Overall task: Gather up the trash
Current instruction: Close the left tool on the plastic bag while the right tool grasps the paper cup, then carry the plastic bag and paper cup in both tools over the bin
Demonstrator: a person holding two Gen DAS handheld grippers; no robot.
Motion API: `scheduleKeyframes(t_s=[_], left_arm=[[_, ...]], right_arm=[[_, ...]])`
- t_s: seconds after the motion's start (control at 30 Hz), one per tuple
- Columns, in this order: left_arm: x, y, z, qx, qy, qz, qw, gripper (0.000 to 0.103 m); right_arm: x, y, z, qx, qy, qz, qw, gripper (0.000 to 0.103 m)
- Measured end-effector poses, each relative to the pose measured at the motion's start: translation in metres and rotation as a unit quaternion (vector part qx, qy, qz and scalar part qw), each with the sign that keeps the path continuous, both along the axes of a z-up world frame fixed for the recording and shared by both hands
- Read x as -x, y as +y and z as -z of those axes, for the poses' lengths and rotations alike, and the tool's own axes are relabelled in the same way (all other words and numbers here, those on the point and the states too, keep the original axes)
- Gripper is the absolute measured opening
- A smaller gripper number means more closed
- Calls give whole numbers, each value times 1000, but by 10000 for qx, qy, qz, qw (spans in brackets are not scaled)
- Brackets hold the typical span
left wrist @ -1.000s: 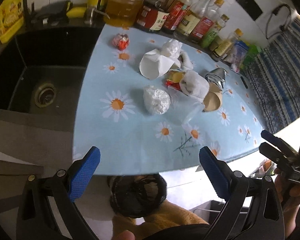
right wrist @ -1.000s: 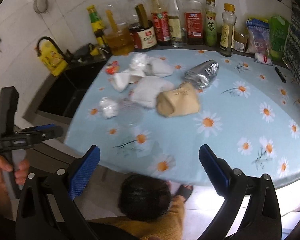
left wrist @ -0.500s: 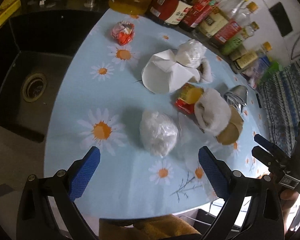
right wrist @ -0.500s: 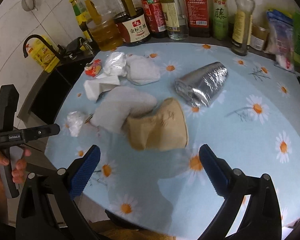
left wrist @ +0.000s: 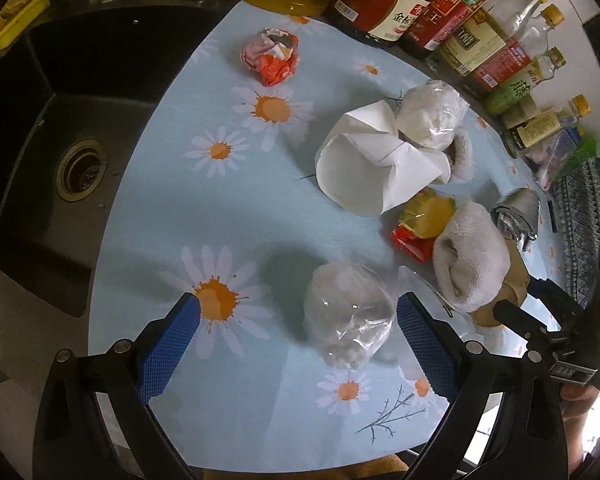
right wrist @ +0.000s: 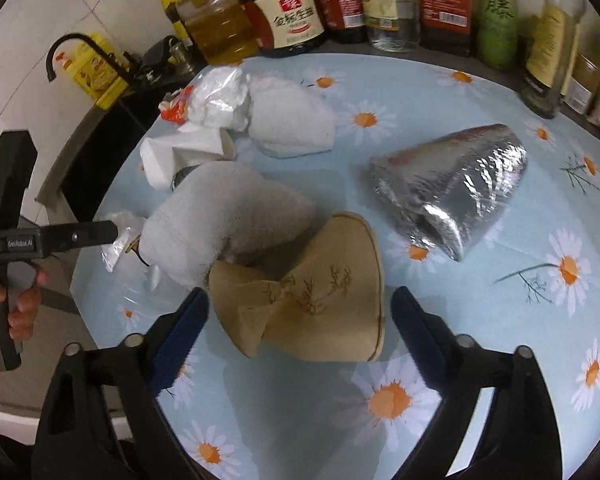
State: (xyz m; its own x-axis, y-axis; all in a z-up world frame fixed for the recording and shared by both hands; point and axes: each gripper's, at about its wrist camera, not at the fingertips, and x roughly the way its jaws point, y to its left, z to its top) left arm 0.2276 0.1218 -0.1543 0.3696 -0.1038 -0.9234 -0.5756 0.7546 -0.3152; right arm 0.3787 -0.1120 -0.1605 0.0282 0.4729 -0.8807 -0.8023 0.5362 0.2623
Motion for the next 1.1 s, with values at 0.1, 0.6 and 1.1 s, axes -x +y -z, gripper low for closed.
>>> scheduleKeyframes(t_s=[0.1,0.6,1.1], left_arm=[[-3,-2,2,-46,50,52,10000,95],[-12,-11,6,-144,159,292,9993,56],[7,-20,-16,-284,-178,498,9982,46]], right_arm=[[-3,2,3,6,76,-21,10000,79],[-1,-14,-4,-161,72,180,9997,76],[27,-30,-30,-300,-194,422,9985,76]])
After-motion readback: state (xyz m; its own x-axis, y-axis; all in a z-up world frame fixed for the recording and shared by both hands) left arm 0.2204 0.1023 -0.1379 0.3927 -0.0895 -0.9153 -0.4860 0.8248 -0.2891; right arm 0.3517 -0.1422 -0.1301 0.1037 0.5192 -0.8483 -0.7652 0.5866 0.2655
